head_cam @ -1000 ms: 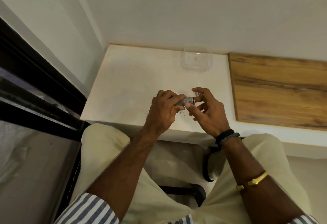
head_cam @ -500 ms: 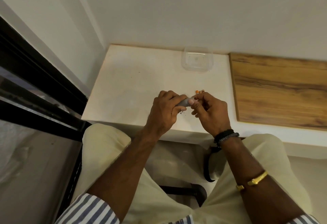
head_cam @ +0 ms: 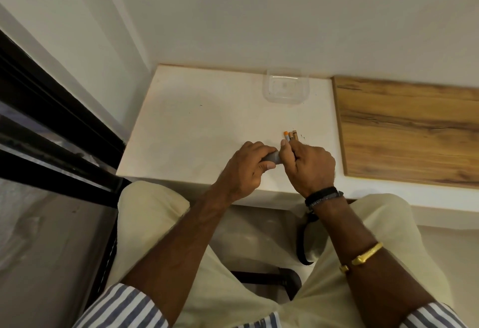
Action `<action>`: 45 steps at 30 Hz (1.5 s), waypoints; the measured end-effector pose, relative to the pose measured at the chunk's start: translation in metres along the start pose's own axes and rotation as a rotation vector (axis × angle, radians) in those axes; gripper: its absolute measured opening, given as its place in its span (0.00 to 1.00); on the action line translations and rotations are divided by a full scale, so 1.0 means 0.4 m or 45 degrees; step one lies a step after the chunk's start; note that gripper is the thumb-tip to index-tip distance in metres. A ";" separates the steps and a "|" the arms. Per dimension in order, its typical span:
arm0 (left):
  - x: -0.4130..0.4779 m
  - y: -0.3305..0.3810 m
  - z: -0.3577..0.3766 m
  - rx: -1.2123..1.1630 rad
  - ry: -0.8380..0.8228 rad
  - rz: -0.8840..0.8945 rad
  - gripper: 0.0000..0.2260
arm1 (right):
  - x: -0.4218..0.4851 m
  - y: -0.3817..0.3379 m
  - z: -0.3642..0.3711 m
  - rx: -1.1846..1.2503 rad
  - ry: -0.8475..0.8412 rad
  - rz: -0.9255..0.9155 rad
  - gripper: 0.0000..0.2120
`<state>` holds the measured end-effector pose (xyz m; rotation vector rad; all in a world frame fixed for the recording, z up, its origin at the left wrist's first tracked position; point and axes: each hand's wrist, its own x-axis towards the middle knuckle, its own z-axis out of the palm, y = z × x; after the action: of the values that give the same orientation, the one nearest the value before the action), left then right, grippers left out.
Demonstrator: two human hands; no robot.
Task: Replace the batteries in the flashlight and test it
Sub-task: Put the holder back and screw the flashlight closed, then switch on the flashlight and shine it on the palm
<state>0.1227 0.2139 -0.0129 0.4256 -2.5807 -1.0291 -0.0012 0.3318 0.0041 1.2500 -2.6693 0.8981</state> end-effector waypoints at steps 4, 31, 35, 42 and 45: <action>0.003 0.018 -0.001 0.090 0.052 0.029 0.14 | 0.000 -0.015 0.008 -0.008 0.048 0.094 0.30; 0.022 0.034 -0.056 -1.968 0.445 -0.907 0.41 | 0.030 -0.061 -0.023 2.893 0.082 1.075 0.11; 0.024 0.040 -0.057 -1.976 0.375 -0.856 0.43 | 0.040 -0.073 -0.034 2.969 0.099 1.011 0.11; 0.025 0.042 -0.061 -1.921 0.345 -0.786 0.43 | 0.041 -0.074 -0.044 2.911 0.111 1.005 0.09; 0.029 0.040 -0.061 -1.892 0.375 -0.806 0.42 | 0.037 -0.077 -0.044 2.908 0.051 0.931 0.10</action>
<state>0.1198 0.2058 0.0172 0.8141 -0.8659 -2.4031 0.0080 0.3156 0.0379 -0.3377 -0.7516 3.9190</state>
